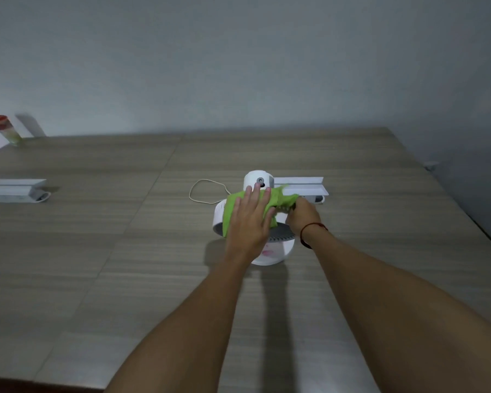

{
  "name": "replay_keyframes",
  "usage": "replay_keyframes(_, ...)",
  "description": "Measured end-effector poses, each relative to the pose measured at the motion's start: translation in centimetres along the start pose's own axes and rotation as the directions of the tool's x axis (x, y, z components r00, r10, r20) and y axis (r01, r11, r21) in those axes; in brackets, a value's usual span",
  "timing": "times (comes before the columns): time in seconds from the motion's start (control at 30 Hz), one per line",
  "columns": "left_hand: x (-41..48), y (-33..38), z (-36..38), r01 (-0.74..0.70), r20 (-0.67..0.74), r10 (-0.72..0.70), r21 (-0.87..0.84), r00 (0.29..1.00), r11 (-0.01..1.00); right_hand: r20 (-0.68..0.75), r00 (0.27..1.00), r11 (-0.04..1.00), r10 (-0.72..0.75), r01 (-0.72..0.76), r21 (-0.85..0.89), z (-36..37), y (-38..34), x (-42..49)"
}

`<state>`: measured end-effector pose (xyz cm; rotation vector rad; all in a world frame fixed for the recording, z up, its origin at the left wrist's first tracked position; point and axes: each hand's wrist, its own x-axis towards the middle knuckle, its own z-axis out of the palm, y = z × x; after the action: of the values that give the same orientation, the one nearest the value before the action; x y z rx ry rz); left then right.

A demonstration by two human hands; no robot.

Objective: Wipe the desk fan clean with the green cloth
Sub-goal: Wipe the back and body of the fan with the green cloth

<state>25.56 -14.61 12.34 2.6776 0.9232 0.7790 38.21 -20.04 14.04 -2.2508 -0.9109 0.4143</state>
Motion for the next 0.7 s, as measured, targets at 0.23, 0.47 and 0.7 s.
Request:
replay_keyframes(0.23,0.1,-2.5,0.8,0.325,-0.069,-0.354,-0.265,0.933,0.908,0.007,0.999,0.999,-0.043,0.043,0.007,0.0,0.1,0.3)
replay_keyframes(0.47,0.5,-5.9,0.1,0.513,0.049,-0.569,-0.501,0.821,0.697,-0.012,1.0,1.0,-0.025,0.025,-0.003,0.1,0.2,0.4)
replay_keyframes(0.7,0.5,-3.0,0.4,0.056,-0.02,-0.06,-0.176,0.998,0.983,-0.007,1.0,1.0,-0.006,0.006,-0.014,-0.1,-0.3,0.9)
